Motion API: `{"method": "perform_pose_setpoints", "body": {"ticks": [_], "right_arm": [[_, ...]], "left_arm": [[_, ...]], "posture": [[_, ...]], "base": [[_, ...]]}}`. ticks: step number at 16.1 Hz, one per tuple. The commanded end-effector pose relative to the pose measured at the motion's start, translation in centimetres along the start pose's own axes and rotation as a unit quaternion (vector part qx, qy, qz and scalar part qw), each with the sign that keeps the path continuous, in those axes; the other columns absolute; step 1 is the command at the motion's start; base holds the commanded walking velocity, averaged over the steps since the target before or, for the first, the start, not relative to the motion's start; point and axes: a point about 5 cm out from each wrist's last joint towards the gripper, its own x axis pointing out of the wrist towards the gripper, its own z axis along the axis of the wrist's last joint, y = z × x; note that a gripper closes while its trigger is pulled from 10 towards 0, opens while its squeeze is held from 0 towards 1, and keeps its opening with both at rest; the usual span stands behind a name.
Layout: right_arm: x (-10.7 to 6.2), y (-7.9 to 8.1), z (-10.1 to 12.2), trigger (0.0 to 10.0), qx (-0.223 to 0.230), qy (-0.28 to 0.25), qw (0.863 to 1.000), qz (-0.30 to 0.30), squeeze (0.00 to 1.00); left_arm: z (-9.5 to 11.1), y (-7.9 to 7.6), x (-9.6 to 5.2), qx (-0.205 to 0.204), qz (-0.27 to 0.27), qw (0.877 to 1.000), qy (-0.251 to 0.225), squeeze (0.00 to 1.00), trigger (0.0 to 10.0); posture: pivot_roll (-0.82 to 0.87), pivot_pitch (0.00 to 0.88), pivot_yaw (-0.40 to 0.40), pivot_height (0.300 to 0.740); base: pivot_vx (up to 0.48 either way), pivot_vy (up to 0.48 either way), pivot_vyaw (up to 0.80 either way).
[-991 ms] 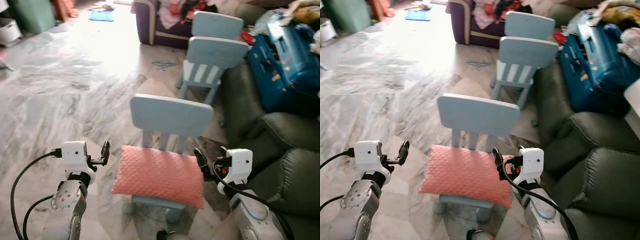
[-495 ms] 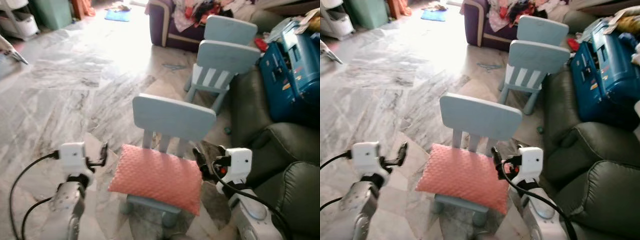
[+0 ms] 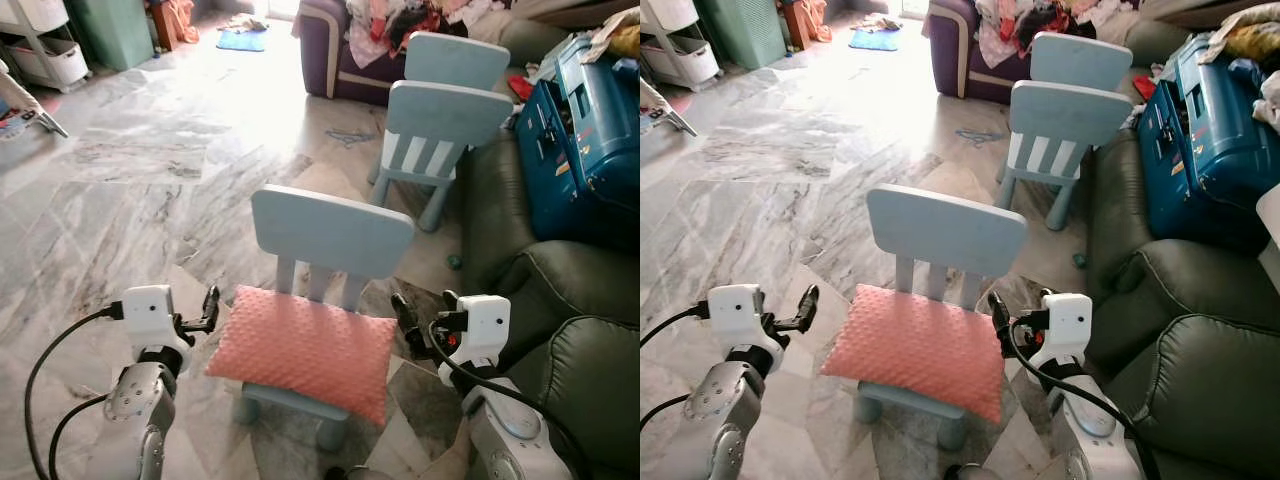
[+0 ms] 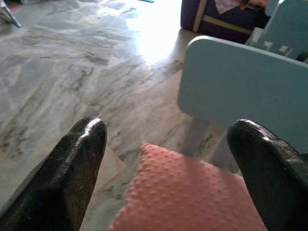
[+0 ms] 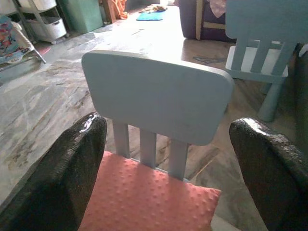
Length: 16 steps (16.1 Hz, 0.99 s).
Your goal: Move the pillow to the sofa
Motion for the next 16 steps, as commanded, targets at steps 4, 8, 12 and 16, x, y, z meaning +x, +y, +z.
{"method": "perform_pose_setpoints", "body": {"ticks": [4,8,12,16], "right_arm": [[0.1,-0.2,0.1,10.0,-0.004,0.001,1.000,-0.004,0.00],[1.4,-0.7,1.6,10.0,-0.007,-0.023,1.000,-0.017,0.00],[2.3,-0.6,3.8,10.0,-0.003,-0.059,0.998,-0.019,0.00],[1.9,-0.3,3.4,10.0,0.001,-0.053,0.998,-0.021,0.00]], "left_arm": [[0.4,0.6,0.4,0.009,0.003,1.000,-0.007,0.00,10.0],[1.9,0.6,1.1,0.031,-0.006,0.999,-0.043,0.00,10.0],[4.5,-1.2,1.7,0.061,-0.056,0.992,-0.095,0.00,10.0],[4.3,-1.4,1.4,0.068,-0.068,0.991,-0.096,0.00,10.0]], "posture": [[-0.07,0.142,-0.045,0.740],[-0.06,0.137,-0.047,0.740],[-0.05,0.133,-0.047,0.740],[-0.06,0.141,-0.040,0.740]], "base": [[0.000,0.000,0.00],[0.000,0.000,0.00],[0.000,0.000,0.00],[0.000,0.000,0.00]]}}
